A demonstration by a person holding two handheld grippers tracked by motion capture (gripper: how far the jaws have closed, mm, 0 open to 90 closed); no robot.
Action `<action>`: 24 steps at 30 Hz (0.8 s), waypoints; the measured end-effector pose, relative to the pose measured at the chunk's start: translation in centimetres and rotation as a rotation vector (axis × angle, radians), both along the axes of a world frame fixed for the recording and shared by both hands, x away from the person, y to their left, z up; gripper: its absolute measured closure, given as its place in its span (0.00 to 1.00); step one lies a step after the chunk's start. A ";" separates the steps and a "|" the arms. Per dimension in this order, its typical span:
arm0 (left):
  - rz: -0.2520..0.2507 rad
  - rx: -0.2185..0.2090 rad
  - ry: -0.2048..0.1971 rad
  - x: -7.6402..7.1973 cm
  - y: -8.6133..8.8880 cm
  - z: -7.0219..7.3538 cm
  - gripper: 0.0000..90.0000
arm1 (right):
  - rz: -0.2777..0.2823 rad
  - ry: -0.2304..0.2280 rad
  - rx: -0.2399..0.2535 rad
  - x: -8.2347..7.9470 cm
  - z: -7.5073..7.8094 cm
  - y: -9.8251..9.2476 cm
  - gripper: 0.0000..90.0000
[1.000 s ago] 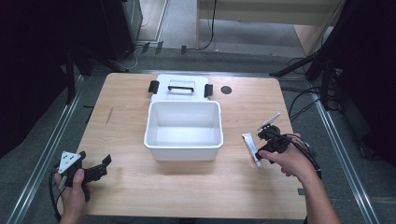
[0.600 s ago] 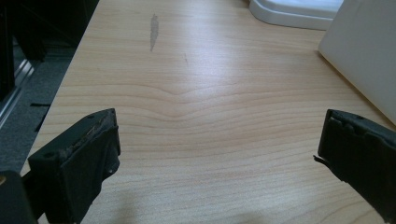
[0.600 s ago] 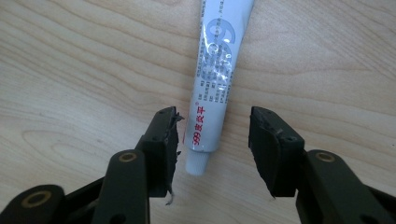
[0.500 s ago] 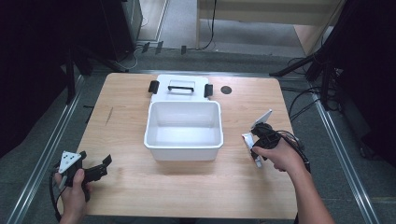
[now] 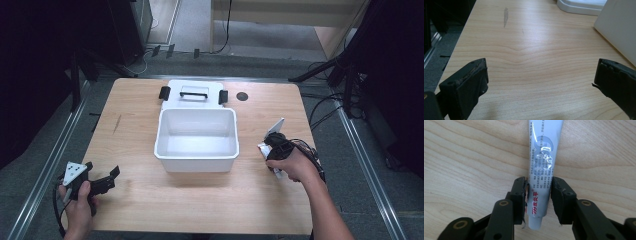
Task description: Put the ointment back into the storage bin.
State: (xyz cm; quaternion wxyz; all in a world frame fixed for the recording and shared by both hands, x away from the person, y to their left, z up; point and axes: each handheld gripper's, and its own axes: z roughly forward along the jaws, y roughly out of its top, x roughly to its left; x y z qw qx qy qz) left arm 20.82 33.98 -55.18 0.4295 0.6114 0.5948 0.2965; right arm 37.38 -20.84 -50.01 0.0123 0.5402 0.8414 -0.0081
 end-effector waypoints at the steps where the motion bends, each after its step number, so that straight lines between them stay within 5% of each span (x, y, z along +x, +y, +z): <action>1: 0.001 0.000 0.000 0.0 0.0 0.0 0.00 | -0.004 0.002 -0.006 0.2 -0.1 0.1 0.77; 24: 0.000 0.002 0.002 0.0 0.0 0.0 0.00 | 0.006 -0.005 0.009 0.4 -0.2 -0.3 0.80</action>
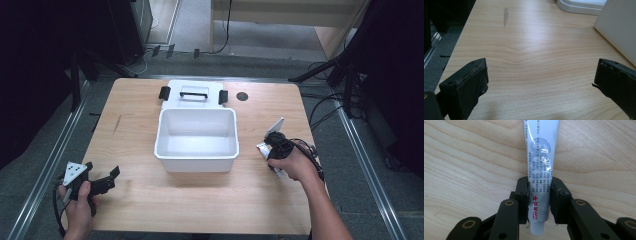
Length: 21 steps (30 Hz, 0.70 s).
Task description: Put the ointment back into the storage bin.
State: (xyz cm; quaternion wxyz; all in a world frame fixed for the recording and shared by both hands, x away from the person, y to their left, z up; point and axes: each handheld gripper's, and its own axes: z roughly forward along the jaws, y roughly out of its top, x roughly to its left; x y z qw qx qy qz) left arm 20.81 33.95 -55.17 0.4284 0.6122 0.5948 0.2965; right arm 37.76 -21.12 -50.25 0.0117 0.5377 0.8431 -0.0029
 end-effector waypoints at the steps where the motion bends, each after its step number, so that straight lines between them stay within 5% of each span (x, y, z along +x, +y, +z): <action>1: 0.000 0.000 0.000 0.0 0.0 0.0 0.00 | 0.000 0.000 0.000 0.0 0.0 0.0 0.80; 21: -0.001 -0.002 -0.001 0.0 0.0 0.0 0.00 | 0.012 -0.070 0.096 0.3 4.5 1.1 0.80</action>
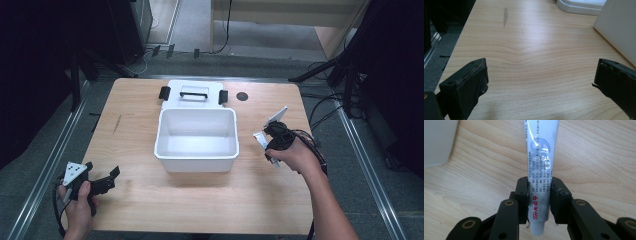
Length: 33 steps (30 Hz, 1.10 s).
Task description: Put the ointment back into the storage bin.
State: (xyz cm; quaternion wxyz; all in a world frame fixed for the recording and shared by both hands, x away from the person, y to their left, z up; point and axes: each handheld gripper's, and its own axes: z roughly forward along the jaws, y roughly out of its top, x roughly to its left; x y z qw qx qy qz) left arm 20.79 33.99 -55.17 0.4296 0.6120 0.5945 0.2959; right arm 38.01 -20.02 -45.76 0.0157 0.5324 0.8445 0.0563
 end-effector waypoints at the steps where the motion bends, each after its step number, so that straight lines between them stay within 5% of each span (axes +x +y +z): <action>1: -0.001 0.000 0.000 0.0 0.0 0.0 0.00 | 0.003 -0.004 0.000 0.1 0.3 0.2 0.80; 18: 0.000 0.000 -0.001 0.0 0.0 0.0 0.00 | -0.003 -0.019 0.037 0.8 2.6 1.1 0.80; 33: 0.001 -0.002 -0.001 0.0 0.0 0.0 0.00 | 0.010 -0.058 0.052 1.4 6.3 2.6 0.80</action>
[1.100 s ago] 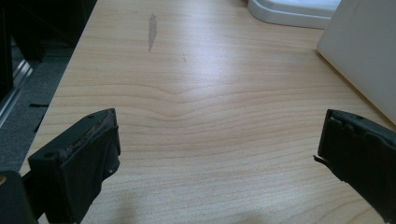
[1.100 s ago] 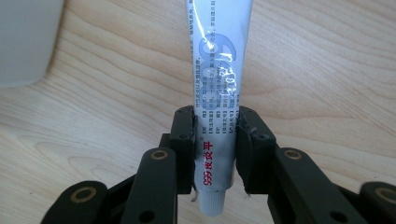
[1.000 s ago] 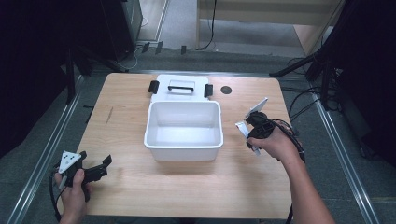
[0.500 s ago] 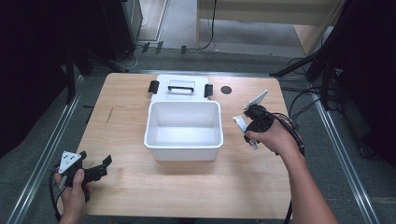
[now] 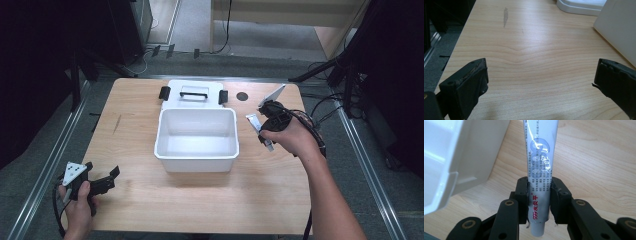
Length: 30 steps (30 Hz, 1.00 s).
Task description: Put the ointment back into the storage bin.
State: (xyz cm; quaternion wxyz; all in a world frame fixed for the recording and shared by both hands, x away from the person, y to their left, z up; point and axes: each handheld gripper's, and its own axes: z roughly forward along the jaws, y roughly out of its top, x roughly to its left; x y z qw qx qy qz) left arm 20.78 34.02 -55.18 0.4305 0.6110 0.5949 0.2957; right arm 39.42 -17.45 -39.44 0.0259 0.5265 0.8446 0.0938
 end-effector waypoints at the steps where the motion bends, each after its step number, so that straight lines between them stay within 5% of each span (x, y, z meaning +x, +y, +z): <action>1: 0.000 0.001 0.000 0.0 0.0 0.0 0.00 | 0.001 -0.001 0.001 0.0 0.2 0.1 0.80; 30: -0.004 -0.003 0.000 0.0 0.0 0.0 0.00 | 0.123 -0.022 0.048 0.4 4.3 5.9 0.80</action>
